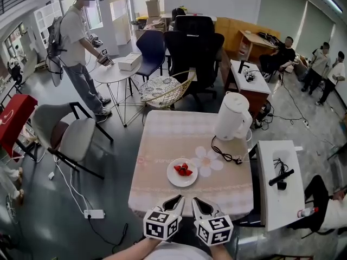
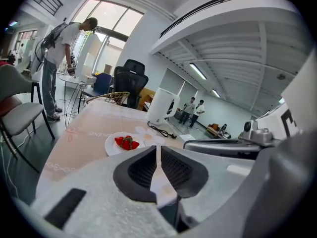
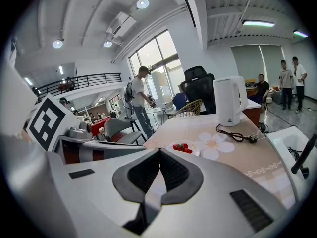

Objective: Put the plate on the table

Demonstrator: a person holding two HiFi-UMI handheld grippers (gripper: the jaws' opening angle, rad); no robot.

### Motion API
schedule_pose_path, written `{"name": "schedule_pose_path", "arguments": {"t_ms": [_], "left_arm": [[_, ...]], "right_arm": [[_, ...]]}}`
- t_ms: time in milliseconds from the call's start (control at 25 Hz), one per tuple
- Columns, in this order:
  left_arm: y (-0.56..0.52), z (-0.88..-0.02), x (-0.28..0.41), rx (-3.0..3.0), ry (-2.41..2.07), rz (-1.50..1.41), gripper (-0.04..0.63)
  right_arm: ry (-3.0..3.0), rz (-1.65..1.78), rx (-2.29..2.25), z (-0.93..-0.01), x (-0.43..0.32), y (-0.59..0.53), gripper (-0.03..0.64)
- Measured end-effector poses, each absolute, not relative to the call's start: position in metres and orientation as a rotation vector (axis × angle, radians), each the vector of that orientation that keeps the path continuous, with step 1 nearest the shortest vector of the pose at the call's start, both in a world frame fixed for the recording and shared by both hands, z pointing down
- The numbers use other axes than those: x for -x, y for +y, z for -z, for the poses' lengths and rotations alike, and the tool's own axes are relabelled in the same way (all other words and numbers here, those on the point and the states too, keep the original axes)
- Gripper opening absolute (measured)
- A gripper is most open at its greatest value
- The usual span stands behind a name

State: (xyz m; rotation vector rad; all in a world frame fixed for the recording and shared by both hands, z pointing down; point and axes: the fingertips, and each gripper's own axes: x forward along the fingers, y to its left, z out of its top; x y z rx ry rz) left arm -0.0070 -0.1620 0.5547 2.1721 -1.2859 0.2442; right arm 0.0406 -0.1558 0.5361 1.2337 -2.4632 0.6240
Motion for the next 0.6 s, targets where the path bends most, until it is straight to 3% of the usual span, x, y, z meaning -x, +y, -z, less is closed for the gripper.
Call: {"name": "schedule_pose_path", "arguments": {"t_ms": [600], "left_arm": [[-0.109, -0.539, -0.017, -2.283, -1.352, -0.276, 0.006]], "right_arm": [[-2.526, -0.52, -1.174, -0.521, -0.047, -0.104, 0.003]]}}
